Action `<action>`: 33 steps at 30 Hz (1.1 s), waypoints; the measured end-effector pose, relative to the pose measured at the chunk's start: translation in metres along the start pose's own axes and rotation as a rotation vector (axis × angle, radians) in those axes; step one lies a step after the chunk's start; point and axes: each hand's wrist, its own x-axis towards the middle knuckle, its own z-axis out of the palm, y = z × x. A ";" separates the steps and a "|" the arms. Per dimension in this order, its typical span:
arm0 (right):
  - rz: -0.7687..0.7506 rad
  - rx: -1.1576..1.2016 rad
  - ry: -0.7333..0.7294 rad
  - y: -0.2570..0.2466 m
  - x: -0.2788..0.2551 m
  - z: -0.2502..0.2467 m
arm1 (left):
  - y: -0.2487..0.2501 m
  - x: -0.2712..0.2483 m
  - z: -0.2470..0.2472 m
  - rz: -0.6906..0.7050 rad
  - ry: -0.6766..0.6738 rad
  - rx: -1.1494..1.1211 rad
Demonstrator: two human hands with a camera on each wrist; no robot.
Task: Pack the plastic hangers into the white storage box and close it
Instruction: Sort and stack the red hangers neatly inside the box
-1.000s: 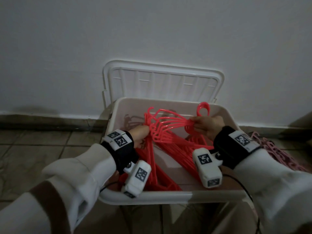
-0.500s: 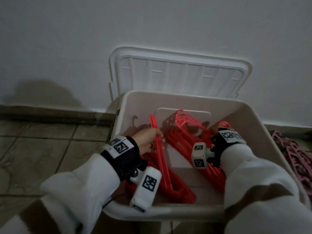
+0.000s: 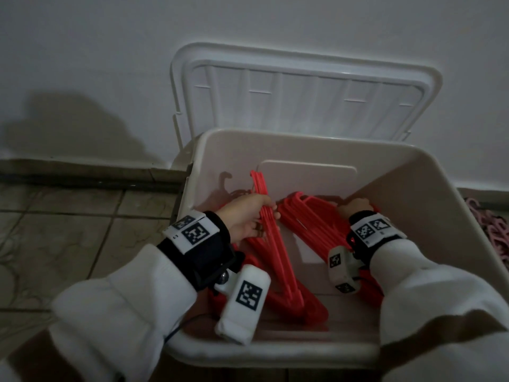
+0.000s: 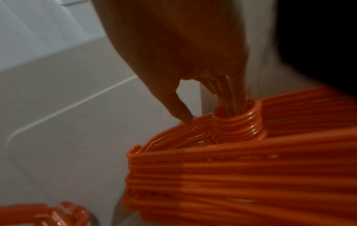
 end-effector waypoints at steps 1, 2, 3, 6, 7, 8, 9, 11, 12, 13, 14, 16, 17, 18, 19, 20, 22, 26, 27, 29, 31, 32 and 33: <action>0.068 0.044 0.031 0.002 0.000 0.002 | 0.000 0.000 0.000 0.003 0.000 0.003; 0.097 0.048 0.045 0.002 -0.001 0.001 | 0.000 0.001 0.000 0.006 0.004 0.004; 0.099 0.024 0.051 0.002 -0.006 -0.001 | -0.001 0.001 -0.001 0.009 0.011 0.004; 0.038 -0.079 -0.041 0.008 -0.011 -0.007 | 0.000 -0.001 -0.002 0.027 0.020 0.003; 0.016 -0.106 -0.104 0.009 -0.010 -0.007 | 0.000 -0.001 -0.001 0.033 0.022 0.006; -0.009 -0.140 -0.160 0.009 -0.011 -0.007 | 0.000 -0.002 -0.001 0.042 0.029 0.010; -0.032 -0.177 -0.191 0.009 -0.012 -0.006 | 0.000 -0.002 -0.001 0.055 0.039 0.013; -0.065 -0.239 -0.181 0.011 -0.014 -0.004 | 0.001 -0.004 -0.001 0.081 0.054 0.002; -0.076 -0.260 -0.159 0.013 -0.016 -0.004 | 0.001 -0.005 -0.001 0.090 0.045 -0.011; -0.083 -0.271 -0.146 0.014 -0.018 -0.005 | 0.001 -0.005 -0.002 0.098 0.023 -0.022; -0.097 -0.271 -0.140 0.016 -0.017 -0.005 | 0.002 -0.007 -0.002 0.104 -0.008 -0.030; -0.115 -0.262 -0.155 0.017 -0.017 -0.006 | 0.004 -0.011 -0.002 0.121 -0.058 -0.033; -0.122 -0.260 -0.155 0.017 -0.016 -0.007 | 0.005 -0.013 -0.003 0.129 -0.067 -0.037; -0.133 -0.260 -0.150 0.017 -0.016 -0.008 | 0.007 -0.015 -0.004 0.138 -0.072 -0.044; -0.141 -0.264 -0.145 0.016 -0.016 -0.009 | 0.009 -0.017 -0.006 0.148 -0.075 -0.047; -0.145 -0.266 -0.147 0.016 -0.014 -0.009 | 0.011 -0.017 -0.008 0.159 -0.076 -0.045; -0.151 -0.264 -0.163 0.015 -0.012 -0.009 | 0.013 -0.017 -0.010 0.175 -0.054 -0.037; -0.148 -0.256 -0.165 0.014 -0.008 -0.007 | 0.008 -0.012 -0.006 0.187 0.018 0.002; -0.150 -0.264 -0.157 0.014 -0.007 -0.007 | 0.005 -0.011 -0.005 0.199 0.051 0.012; -0.158 -0.272 -0.133 0.015 -0.005 -0.004 | -0.001 -0.009 -0.004 0.211 0.103 0.013; -0.171 -0.266 -0.087 0.017 -0.005 0.000 | -0.004 -0.008 -0.005 0.214 0.111 -0.012; -0.177 -0.254 -0.068 0.018 -0.005 0.002 | -0.005 -0.007 -0.007 0.216 0.105 -0.017; -0.183 -0.244 -0.057 0.019 -0.005 0.003 | -0.005 -0.007 -0.008 0.218 0.100 -0.013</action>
